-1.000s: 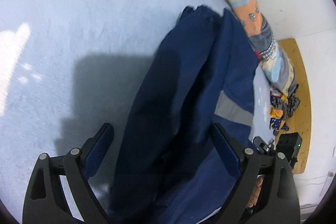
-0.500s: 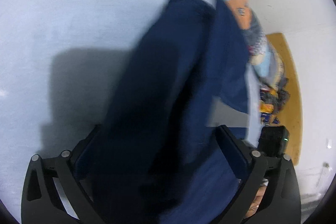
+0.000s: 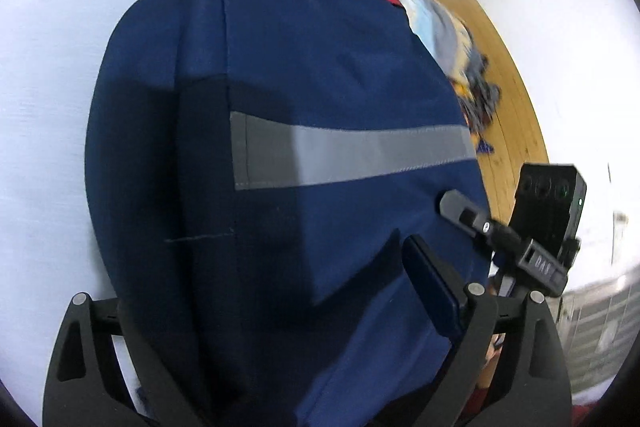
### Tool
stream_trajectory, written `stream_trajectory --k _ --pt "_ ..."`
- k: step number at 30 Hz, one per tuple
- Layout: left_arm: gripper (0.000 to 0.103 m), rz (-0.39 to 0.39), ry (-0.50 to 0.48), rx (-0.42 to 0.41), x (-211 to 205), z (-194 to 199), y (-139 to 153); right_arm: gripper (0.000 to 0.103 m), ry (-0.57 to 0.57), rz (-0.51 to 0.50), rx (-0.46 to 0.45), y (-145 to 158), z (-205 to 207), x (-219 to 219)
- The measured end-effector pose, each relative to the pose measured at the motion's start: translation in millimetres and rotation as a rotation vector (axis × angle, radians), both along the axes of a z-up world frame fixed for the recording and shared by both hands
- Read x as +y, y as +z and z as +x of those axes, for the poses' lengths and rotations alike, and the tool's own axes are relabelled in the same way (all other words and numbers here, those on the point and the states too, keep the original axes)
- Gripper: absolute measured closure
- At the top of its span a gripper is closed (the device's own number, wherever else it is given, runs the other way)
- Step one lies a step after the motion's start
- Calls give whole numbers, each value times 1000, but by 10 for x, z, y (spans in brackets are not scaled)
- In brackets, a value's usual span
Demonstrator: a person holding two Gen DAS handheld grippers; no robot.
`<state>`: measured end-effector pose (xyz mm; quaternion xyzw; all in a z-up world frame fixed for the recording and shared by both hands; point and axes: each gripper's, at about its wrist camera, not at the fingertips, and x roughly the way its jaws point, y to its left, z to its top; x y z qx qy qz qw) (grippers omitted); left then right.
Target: Fold large clothes
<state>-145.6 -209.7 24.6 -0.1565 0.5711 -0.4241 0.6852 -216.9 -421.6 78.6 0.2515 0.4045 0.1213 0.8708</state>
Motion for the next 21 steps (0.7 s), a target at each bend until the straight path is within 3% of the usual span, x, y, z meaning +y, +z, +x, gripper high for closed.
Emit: stream_trajectory --k 3,5,6,7,9,11,13,15,19,21 --pt "8 40 -43 -7 -443 -175 -49 63 -71 -38 16 -19 -307 -454" --pt "8 141 -44 -52 -658 -273 -112 61 -163 -61 89 -156 -403 -754" --pt "8 187 -46 -84 -727 -314 -120 50 -194 -60 127 -221 -417 -828" --pt "8 255 -46 -146 -791 -361 -84 38 -259 -54 225 -392 -421 -989" --pt "8 315 -20 -253 -776 -410 43 36 -331 -40 307 -506 -446 -1161" --pt "8 365 23 -369 -730 -449 235 36 -377 -29 257 -385 -548 -1279" --pt "8 404 85 -465 -592 -477 350 36 -415 -100 208 -209 -641 -1273" --pt "8 437 110 -551 -497 -635 404 40 -402 -149 118 -15 -764 -1114" --pt "8 412 134 -590 -359 -1109 336 76 -342 -183 45 66 -1131 -742" --pt "8 403 141 -608 -409 -1359 284 78 -325 -231 42 33 -1340 -538"
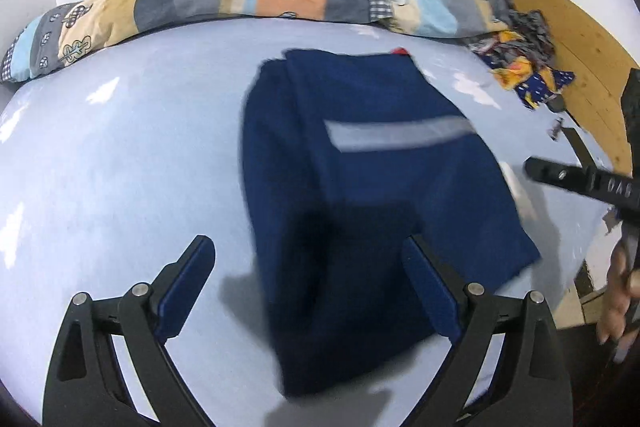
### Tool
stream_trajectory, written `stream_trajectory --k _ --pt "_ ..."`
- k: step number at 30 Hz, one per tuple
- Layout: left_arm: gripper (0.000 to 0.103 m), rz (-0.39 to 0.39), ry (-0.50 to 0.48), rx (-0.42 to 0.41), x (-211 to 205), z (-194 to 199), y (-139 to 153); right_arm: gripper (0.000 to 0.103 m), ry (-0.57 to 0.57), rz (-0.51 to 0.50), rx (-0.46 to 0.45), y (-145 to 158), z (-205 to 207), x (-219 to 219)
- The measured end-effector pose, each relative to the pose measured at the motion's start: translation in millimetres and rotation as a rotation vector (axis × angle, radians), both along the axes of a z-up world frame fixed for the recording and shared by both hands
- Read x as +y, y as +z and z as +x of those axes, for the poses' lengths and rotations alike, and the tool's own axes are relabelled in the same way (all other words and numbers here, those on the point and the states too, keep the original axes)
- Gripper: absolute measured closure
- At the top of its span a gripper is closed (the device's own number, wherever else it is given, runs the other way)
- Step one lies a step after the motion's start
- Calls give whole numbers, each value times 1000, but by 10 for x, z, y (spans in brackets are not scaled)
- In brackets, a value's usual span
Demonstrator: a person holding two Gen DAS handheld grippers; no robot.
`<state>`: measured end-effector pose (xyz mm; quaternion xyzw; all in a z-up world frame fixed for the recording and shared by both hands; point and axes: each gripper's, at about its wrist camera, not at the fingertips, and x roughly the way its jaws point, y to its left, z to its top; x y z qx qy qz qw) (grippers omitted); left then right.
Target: Fold large clothes
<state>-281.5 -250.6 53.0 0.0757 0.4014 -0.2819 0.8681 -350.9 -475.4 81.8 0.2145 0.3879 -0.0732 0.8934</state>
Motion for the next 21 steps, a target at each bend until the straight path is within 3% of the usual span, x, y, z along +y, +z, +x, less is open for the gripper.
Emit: stream_trajectory --k 2,4,7,11,13,16,18,21 --pt "8 29 -6 -25 -13 -176 -19 80 6 -56 4 -73 -192 129" --pt "8 110 -14 -27 -186 -167 -181 81 7 -119 50 -236 -325 281" --pt "5 230 -18 51 -277 -26 -580 80 22 -90 162 -531 -191 317" --pt "0 134 41 140 -174 187 -688 80 50 -54 214 -684 -37 273" --pt "0 112 72 133 -114 170 -648 80 34 -19 202 -689 -35 221" --pt "0 101 106 78 -22 -34 -450 79 0 -57 142 -562 -169 266" --pt "0 71 104 -6 42 -253 -227 77 -46 -115 17 -297 -440 359" --pt "0 5 90 -142 205 -652 105 45 -95 -128 -125 -55 -872 456"
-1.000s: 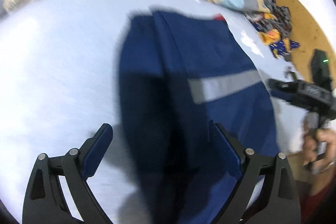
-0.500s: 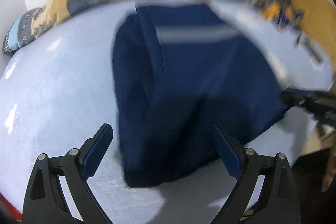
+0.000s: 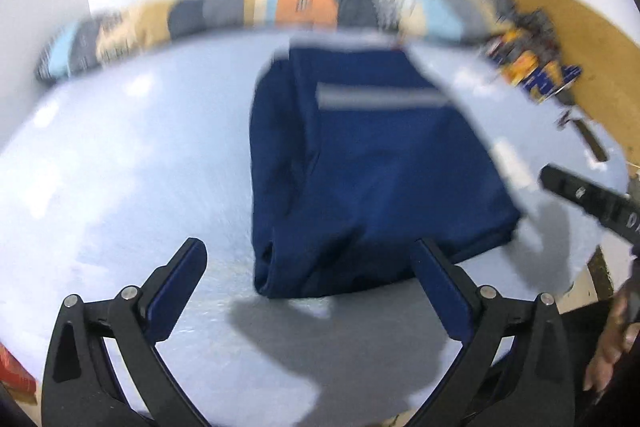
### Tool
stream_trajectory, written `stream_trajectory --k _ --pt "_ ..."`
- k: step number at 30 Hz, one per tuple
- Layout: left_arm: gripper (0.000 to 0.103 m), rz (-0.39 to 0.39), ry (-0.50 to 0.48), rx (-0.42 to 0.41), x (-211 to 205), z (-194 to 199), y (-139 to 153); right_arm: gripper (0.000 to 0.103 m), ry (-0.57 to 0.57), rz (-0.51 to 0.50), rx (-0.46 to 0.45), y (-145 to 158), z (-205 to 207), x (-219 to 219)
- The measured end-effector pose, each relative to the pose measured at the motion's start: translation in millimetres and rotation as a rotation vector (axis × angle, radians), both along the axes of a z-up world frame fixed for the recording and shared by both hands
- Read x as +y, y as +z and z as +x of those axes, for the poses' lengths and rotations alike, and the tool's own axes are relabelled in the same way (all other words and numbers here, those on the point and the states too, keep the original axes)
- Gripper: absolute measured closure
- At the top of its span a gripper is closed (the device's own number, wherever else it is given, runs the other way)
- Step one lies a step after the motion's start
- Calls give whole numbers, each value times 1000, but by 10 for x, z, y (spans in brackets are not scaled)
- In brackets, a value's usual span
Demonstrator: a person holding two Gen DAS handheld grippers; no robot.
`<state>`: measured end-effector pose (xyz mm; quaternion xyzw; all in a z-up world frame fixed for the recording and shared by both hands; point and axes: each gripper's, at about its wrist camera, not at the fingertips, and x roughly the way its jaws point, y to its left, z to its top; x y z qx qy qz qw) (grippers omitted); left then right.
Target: Fold large clothes
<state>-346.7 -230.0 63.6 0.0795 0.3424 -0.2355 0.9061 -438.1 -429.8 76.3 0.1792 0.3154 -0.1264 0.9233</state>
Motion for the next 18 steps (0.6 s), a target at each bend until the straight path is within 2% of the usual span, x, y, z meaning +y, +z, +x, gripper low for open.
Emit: stream_trajectory --k 1,2,6,10,11,13,18 --pt "0 -11 3 -49 69 -133 88 37 -10 -5 -28 41 -138 38" --pt "0 -24 4 -87 147 -264 162 37 -15 -11 -43 65 -240 80" --pt "0 -104 26 -160 483 -674 340 37 -3 -35 -101 150 -647 333" --pt "0 -144 12 -297 649 -1094 507 29 -2 -143 -131 258 -1061 640" --pt "0 -146 3 -321 639 -1132 549 24 4 -171 -140 285 -1132 695" --pt "0 -143 -21 -331 591 -1127 604 19 31 -225 -152 368 -1183 775" --pt "0 -31 -1 -259 362 -825 606 15 43 -428 -69 574 -937 783"
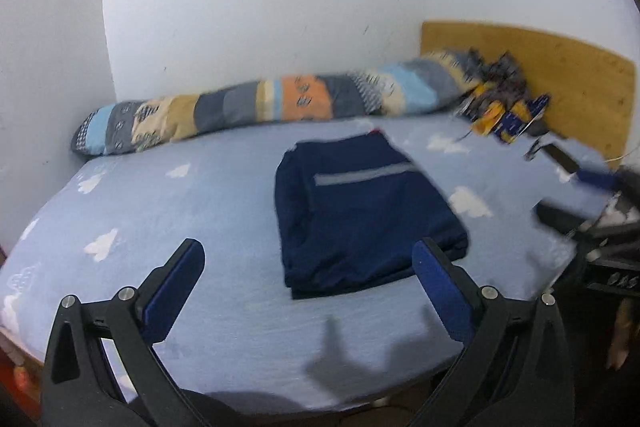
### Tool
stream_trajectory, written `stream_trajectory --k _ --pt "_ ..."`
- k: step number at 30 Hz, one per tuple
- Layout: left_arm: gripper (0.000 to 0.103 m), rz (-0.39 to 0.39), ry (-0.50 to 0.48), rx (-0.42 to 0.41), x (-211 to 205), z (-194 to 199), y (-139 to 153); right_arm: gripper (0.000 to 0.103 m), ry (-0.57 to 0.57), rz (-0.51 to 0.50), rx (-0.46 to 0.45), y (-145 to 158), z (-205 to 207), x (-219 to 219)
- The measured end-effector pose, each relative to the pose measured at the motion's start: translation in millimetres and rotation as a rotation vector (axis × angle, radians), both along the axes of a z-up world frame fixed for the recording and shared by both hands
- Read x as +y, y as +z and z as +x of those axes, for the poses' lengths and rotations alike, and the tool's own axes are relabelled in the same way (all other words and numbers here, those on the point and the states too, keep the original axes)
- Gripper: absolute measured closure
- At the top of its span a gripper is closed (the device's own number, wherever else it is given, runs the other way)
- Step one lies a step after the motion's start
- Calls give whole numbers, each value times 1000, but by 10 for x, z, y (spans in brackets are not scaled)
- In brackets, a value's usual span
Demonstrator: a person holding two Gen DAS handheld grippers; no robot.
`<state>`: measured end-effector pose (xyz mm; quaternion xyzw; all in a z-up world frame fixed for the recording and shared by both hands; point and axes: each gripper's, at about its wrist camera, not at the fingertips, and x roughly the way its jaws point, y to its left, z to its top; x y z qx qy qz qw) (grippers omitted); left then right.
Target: Fold large clothes
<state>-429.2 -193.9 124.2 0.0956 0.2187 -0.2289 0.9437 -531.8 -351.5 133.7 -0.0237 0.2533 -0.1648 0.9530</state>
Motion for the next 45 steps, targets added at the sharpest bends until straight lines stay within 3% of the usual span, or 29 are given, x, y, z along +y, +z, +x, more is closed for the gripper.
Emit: stream_trajectory --k 3,7,11,18,21,26,45 --pt "0 30 21 35 -51 156 -13 0 -6 -43 -14 50 54 -51" --pt "0 32 49 43 -18 202 -113 0 -56 114 7 -49 167 -227" --pt "0 62 68 38 -22 178 -162 0 -71 75 -1 -52 224 -125" --pt "0 87 30 138 -100 259 -215 0 -41 73 -14 -85 243 -46" --pt "0 134 70 145 -101 288 -249 0 -32 72 -8 -88 278 -32" --pt "0 126 80 192 -43 354 -274 0 -24 64 7 -104 331 14" --pt "0 184 108 142 -71 302 -271 0 -18 60 9 -103 315 35"
